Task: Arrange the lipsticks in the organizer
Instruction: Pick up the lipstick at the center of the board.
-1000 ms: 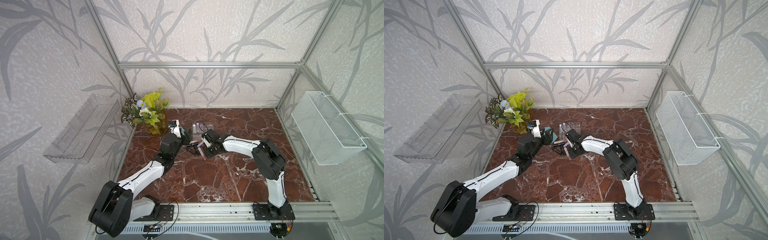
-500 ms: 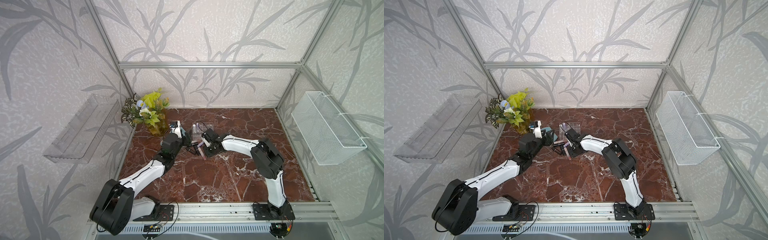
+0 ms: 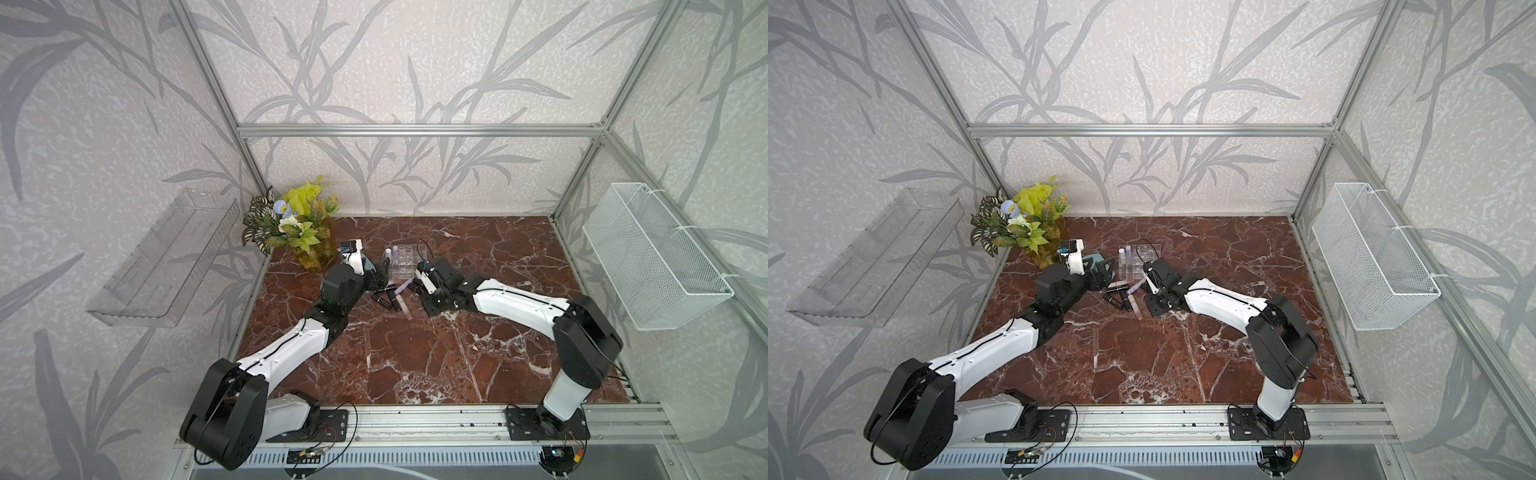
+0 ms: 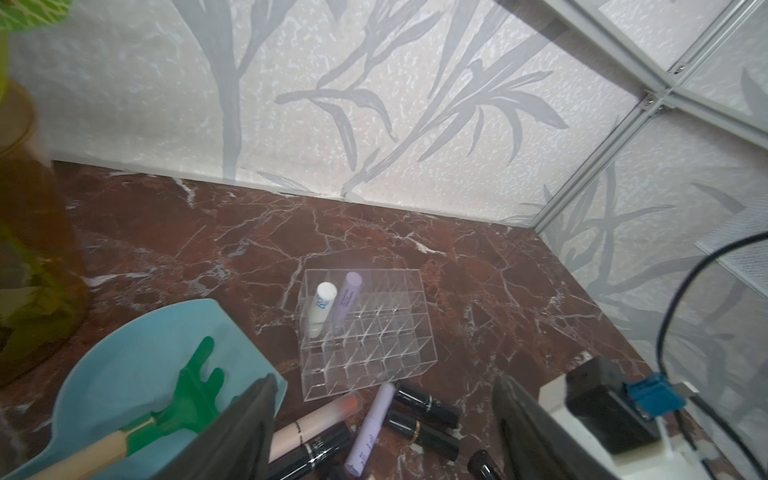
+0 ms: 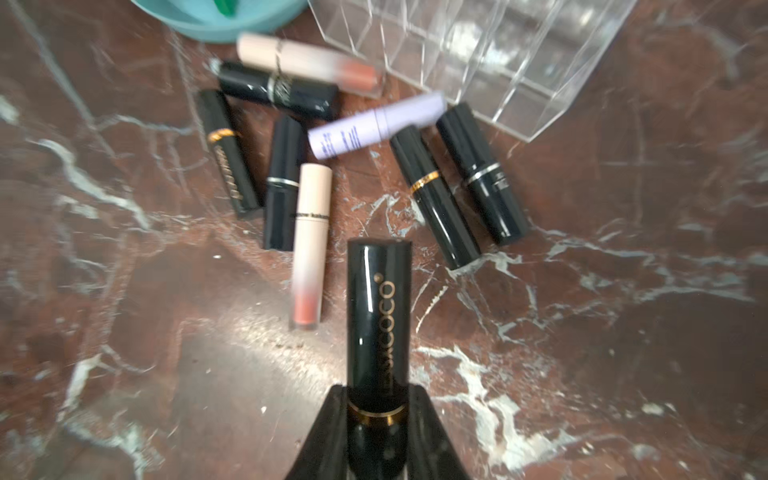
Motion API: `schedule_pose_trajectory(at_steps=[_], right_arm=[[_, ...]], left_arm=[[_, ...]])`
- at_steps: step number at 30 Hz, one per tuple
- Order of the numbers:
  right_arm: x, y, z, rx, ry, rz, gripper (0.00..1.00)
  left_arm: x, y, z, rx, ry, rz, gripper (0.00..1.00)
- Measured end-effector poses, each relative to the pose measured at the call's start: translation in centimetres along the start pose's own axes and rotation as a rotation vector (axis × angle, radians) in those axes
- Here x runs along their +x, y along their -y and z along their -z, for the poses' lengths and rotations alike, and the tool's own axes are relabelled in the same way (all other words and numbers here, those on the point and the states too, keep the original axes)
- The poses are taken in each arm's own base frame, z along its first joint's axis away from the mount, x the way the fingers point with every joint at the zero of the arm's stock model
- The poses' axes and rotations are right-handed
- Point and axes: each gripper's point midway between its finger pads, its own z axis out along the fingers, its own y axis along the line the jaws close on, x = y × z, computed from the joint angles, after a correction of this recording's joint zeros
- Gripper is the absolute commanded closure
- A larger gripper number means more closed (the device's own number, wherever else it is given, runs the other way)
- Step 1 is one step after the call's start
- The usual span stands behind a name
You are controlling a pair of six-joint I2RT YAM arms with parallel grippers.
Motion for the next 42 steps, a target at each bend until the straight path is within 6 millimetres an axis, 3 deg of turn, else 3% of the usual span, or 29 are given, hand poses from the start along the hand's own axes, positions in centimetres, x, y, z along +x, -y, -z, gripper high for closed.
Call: schedule_pose_trajectory(at_steps=[6, 12, 20, 29, 39, 42], right_arm=[[-2.3, -0.1, 6.2, -0.084, 0.177, -0.044, 0.86], [-3.5, -0.5, 9.9, -0.199, 0.254, -0.084, 0.86], [-4.1, -3.1, 11.4, -0.351, 0.274, -0.071, 0.86], [-4.7, -4.7, 12.4, -0.447, 0.296, -0.064, 0.86], [-4.7, -5.2, 12.6, -0.472, 0.295, -0.058, 0.86], [-4.7, -5.2, 12.6, -0.472, 0.296, -0.058, 0.86]], left_arm=[[-1.7, 3.1, -1.0, 0.244, -0.065, 0.080, 0.15], [-2.0, 7.7, 0.1, 0.519, -0.155, 0.160, 0.20], [-1.4, 11.1, 1.8, 0.718, -0.255, 0.194, 0.25], [0.5, 13.5, 1.7, 0.820, -0.358, 0.186, 0.28], [1.1, 14.8, 2.4, 0.877, -0.403, 0.180, 0.55], [1.2, 15.0, 2.6, 0.885, -0.409, 0.179, 0.58]])
